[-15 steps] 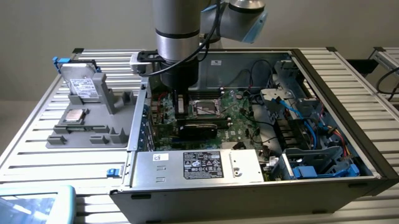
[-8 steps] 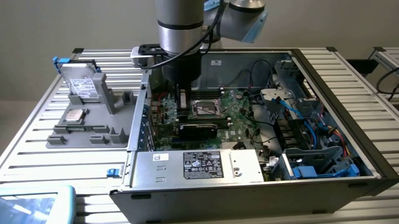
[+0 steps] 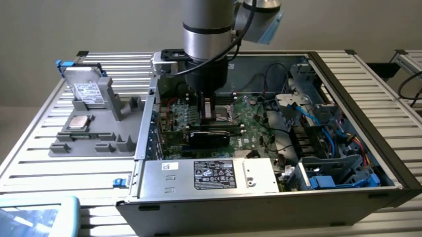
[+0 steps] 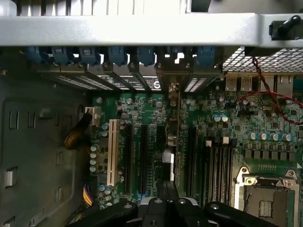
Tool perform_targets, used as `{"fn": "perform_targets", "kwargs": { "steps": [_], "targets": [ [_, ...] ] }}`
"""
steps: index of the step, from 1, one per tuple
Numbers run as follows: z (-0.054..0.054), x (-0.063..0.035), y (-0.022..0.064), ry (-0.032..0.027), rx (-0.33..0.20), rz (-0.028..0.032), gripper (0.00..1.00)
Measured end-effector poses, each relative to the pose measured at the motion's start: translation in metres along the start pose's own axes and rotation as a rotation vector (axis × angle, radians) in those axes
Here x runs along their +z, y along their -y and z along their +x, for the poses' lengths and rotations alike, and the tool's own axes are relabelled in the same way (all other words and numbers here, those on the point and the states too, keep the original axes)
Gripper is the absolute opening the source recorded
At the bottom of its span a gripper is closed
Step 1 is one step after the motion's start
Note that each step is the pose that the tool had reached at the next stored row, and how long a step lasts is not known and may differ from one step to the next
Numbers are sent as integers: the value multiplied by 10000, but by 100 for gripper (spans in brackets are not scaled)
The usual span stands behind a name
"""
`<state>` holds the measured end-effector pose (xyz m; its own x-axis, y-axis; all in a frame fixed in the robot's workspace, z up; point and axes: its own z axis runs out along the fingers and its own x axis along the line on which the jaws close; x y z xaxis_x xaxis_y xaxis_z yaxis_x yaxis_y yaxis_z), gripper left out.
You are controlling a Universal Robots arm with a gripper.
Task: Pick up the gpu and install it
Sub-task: 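Press down on the gpu until it lock into place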
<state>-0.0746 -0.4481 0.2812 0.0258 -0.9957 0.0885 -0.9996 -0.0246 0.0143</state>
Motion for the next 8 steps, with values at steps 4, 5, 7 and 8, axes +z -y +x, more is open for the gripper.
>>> {"fn": "perform_targets", "kwargs": {
  "steps": [4, 5, 7, 8],
  "targets": [
    [-3, 37, 10, 26, 1, 0, 11],
    [-7, 46, 14, 33, 0, 0, 11],
    [-27, 61, 19, 44, 0, 0, 11],
    [-46, 67, 20, 52, 0, 1, 11]
  ]
}}
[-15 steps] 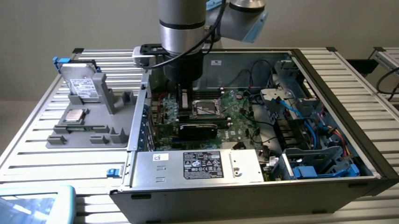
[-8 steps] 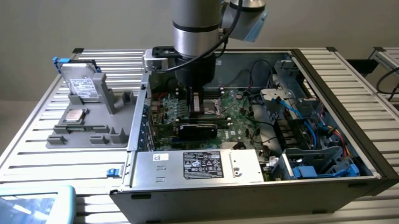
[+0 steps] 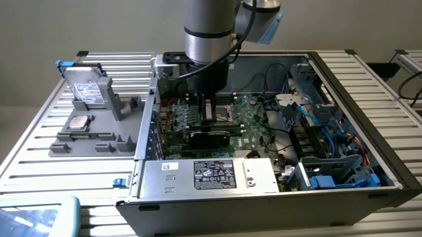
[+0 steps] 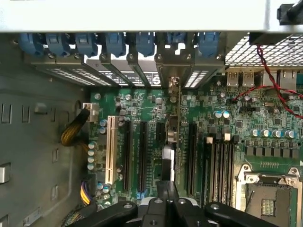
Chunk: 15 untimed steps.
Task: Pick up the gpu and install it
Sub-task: 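Press down on the gpu until it lock into place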
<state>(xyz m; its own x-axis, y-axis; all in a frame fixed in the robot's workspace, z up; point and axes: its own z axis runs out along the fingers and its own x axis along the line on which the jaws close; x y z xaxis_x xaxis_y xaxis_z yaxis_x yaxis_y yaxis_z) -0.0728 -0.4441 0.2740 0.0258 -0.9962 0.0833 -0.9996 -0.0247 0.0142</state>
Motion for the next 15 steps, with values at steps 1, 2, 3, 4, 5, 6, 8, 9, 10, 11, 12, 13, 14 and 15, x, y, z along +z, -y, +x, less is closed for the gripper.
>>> {"fn": "perform_targets", "kwargs": {
  "steps": [1, 2, 3, 4, 5, 6, 8, 9, 10, 11, 12, 13, 14, 15],
  "targets": [
    [-12, 5, 0, 4, 0, 0, 11],
    [-16, 10, 1, 7, 0, 0, 11],
    [-16, 15, 1, 7, -1, 0, 11],
    [-16, 18, 1, 6, -1, -5, 11],
    [-17, 24, 1, 5, -2, -8, 11],
    [-18, 31, 0, 6, -1, -12, 11],
    [-19, 47, 1, 7, -4, -45, 11],
    [-20, 57, 1, 7, -5, -62, 11],
    [-21, 69, 1, 5, -6, -77, 11],
    [-21, 78, 2, -1, -9, -93, 11],
    [-22, 88, 2, -2, -11, -105, 11],
    [-22, 97, 2, -3, -11, -115, 11],
    [-23, 99, 2, 1, -11, -122, 11],
    [-24, 96, 2, 7, -11, -128, 11]
  ]
}}
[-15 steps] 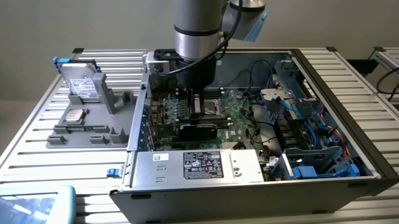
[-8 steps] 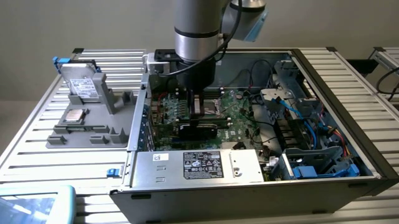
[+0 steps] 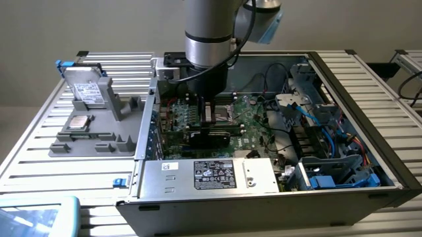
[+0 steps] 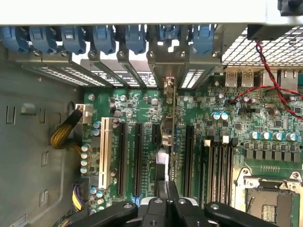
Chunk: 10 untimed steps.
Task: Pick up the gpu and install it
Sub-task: 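Press down on the gpu until it lock into place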
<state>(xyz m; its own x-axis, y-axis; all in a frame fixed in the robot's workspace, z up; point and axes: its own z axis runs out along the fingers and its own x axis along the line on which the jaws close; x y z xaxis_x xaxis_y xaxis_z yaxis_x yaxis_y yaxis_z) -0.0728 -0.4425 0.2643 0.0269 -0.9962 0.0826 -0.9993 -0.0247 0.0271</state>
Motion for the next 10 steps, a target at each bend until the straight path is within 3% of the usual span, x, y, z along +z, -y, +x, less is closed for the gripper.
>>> {"fn": "perform_targets", "kwargs": {
  "steps": [1, 10],
  "targets": [
    [0, -20, -2, 20, 3, -3, 11],
    [32, -396, -53, 3, -6, -67, 11]
  ]
}}
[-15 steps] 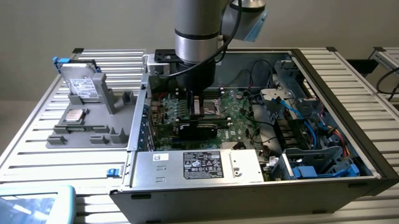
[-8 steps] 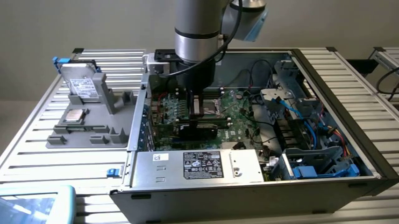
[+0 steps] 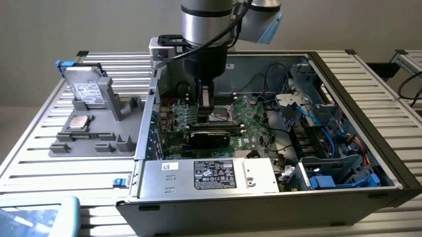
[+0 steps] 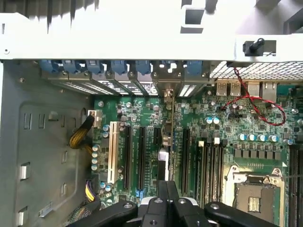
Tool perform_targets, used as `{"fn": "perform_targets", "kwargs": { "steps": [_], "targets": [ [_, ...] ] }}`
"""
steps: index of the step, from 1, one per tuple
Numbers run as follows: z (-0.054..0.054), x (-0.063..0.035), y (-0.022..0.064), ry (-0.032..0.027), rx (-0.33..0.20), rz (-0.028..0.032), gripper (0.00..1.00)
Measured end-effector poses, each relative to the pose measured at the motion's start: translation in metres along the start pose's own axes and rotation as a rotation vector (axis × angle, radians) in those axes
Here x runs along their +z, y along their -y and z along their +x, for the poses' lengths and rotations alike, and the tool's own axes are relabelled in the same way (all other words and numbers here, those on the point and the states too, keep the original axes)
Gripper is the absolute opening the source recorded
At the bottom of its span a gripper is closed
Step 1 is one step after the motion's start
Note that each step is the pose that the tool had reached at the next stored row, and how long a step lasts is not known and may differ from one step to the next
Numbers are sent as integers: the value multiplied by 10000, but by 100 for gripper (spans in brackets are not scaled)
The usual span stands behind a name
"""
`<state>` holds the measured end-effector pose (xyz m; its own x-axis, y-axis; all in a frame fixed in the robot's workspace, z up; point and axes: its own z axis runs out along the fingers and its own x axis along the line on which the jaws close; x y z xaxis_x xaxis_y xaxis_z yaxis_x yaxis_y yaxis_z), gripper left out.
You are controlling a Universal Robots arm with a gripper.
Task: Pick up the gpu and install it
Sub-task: 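Press down on the gpu until it lock into place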
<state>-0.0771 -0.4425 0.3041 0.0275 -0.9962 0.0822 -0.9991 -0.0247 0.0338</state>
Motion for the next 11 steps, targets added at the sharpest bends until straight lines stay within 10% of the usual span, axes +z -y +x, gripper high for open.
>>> {"fn": "perform_targets", "kwargs": {
  "steps": [11],
  "targets": [
    [2, -28, -5, 1, -4, -56, 11]
  ]
}}
